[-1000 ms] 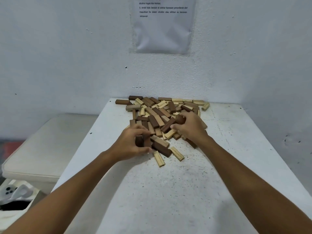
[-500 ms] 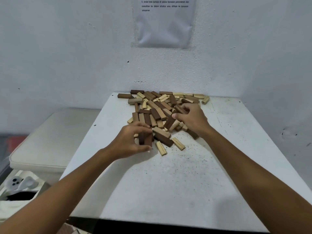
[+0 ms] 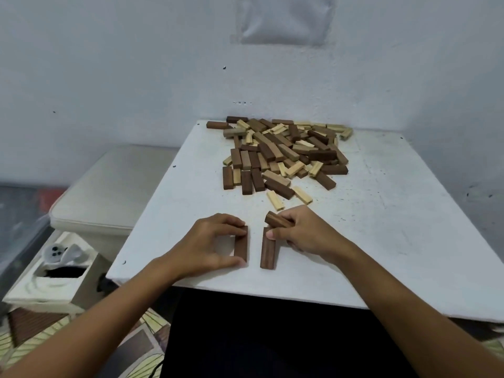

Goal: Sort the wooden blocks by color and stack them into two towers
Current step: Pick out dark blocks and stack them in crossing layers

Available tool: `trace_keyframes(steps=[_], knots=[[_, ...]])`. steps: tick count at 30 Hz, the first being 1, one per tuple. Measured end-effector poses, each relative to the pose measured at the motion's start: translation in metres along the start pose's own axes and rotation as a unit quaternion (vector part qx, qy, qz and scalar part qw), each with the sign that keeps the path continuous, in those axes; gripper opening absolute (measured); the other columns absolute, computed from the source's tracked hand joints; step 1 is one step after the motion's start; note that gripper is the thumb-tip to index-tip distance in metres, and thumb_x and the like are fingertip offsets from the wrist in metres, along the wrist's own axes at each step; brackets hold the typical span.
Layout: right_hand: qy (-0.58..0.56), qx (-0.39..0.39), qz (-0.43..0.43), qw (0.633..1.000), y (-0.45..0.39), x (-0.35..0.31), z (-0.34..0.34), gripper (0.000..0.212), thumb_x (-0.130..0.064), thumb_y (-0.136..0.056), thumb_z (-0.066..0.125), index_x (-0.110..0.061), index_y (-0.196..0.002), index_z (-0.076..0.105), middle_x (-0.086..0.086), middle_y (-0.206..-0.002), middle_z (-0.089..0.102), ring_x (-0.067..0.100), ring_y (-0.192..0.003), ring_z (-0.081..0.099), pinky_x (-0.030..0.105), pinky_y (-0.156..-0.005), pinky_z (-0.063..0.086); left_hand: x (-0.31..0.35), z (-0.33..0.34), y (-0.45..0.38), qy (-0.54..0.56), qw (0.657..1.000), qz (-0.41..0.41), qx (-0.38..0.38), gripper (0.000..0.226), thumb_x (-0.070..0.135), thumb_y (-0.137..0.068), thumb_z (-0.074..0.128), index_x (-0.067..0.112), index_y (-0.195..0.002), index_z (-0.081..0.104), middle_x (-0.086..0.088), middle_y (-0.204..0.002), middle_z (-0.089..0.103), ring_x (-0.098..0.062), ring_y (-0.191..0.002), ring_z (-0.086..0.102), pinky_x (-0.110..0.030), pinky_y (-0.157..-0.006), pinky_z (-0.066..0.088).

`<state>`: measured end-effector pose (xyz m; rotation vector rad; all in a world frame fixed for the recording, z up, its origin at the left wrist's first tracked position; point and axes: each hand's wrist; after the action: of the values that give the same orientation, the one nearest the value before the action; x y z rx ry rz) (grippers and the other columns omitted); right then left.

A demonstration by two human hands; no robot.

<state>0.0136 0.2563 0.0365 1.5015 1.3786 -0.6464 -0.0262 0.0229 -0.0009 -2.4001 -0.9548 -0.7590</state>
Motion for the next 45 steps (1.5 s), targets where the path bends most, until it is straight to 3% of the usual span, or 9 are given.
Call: trace_keyframes(steps=[4,10,16,21,27,34,39,42,45], knots=[[0.049,0.014,-0.017,0.999,-0.01,-0.007,0.022,0.028,-0.018,-0.084,0.074,0.008,-0.084,0.062,0.007,-0.065,0.045,0.015,-0.055,0.041,0.026,-0.056,0.031,-0.004,-0.003,0.019,-0.003,0.999,-0.024,0.031,0.065,0.062,-0.062,0.074,0.019,-0.111,0.073,0.012,-0.12,0.063,0.005,-0.113,0.055,-0.009,-0.095,0.04],[0.128,0.036,-0.064,0.989,-0.027,-0.016,0.05,0.028,-0.021,-0.084,0.072,-0.012,-0.065,0.055,-0.001,-0.06,0.045,0.014,-0.057,0.041,0.028,-0.055,0.028,-0.005,-0.006,0.032,0.003,0.996,-0.05,0.07,0.067,0.061,-0.059,0.076,0.017,-0.109,0.074,0.01,-0.118,0.064,0.003,-0.112,0.056,-0.011,-0.097,0.04],[0.193,0.081,-0.069,0.975,-0.015,-0.012,0.047,0.026,-0.023,-0.096,0.049,-0.01,-0.073,0.052,0.004,-0.074,0.045,0.019,-0.065,0.046,0.031,-0.055,0.03,-0.006,-0.001,0.035,0.025,0.993,-0.064,0.095,0.061,0.051,-0.062,0.081,0.021,-0.114,0.072,0.012,-0.122,0.064,0.003,-0.115,0.055,-0.023,-0.101,0.045],[0.363,0.14,-0.07,0.918,-0.001,-0.001,0.055,0.03,-0.043,-0.097,0.052,-0.015,-0.107,0.057,0.0,-0.095,0.041,0.026,-0.096,0.054,0.032,-0.07,0.039,-0.006,0.001,0.035,0.013,0.994,-0.054,0.093,0.057,0.043,-0.065,0.084,0.023,-0.116,0.071,0.012,-0.125,0.062,0.002,-0.118,0.053,-0.025,-0.103,0.044],[0.272,0.125,-0.099,0.949,0.01,0.011,0.056,0.049,-0.046,-0.096,0.05,-0.022,-0.139,0.048,0.001,-0.111,0.053,0.02,-0.099,0.056,0.032,-0.08,0.044,-0.004,0.006,0.038,-0.005,0.994,-0.066,0.088,0.073,0.052,-0.067,0.081,0.028,-0.132,0.059,0.015,-0.139,0.051,0.0,-0.13,0.042,-0.026,-0.109,0.035],[0.208,0.102,-0.178,0.956,0.023,0.039,0.055,0.055,-0.029,-0.088,0.068,-0.021,-0.14,0.053,-0.011,-0.108,0.048,0.004,-0.096,0.048,0.016,-0.081,0.039,-0.002,0.006,0.037,-0.046,0.995,-0.073,0.055,0.071,0.047,-0.075,0.079,0.026,-0.137,0.054,0.017,-0.138,0.05,0.008,-0.122,0.037,-0.002,-0.099,0.021],[0.177,0.078,-0.179,0.965,0.018,0.032,0.047,0.051,-0.027,-0.083,0.075,-0.022,-0.132,0.061,-0.012,-0.097,0.054,0.003,-0.082,0.051,0.016,-0.072,0.038,-0.002,0.005,0.034,-0.043,0.995,-0.069,0.055,0.07,0.049,-0.073,0.079,0.026,-0.135,0.055,0.024,-0.125,0.049,0.008,-0.116,0.039,-0.002,-0.097,0.025],[0.189,0.064,-0.192,0.961,0.012,0.027,0.04,0.048,-0.031,-0.077,0.08,-0.027,-0.122,0.066,-0.013,-0.115,0.05,0.004,-0.105,0.047,0.024,-0.088,0.04,-0.002,0.004,0.034,-0.036,0.995,-0.08,0.046,0.073,0.057,-0.069,0.075,0.03,-0.134,0.055,0.021,-0.124,0.051,0.004,-0.115,0.043,-0.014,-0.099,0.033],[0.199,0.008,-0.188,0.962,0.004,0.021,0.033,0.057,-0.03,-0.074,0.082,-0.032,-0.127,0.061,-0.016,-0.144,0.036,0.003,-0.13,0.028,0.028,-0.101,0.029,-0.002,0.0,0.033,-0.016,0.993,-0.112,0.025,0.087,0.063,-0.062,0.076,0.04,-0.139,0.043,0.014,-0.13,0.051,-0.003,-0.119,0.046,-0.026,-0.103,0.038]])
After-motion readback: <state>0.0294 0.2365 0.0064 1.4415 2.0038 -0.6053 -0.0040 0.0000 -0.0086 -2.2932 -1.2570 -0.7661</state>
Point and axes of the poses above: each hand's wrist, its own y-axis away from the middle knuckle, its own z-axis out of the palm, x = y × z
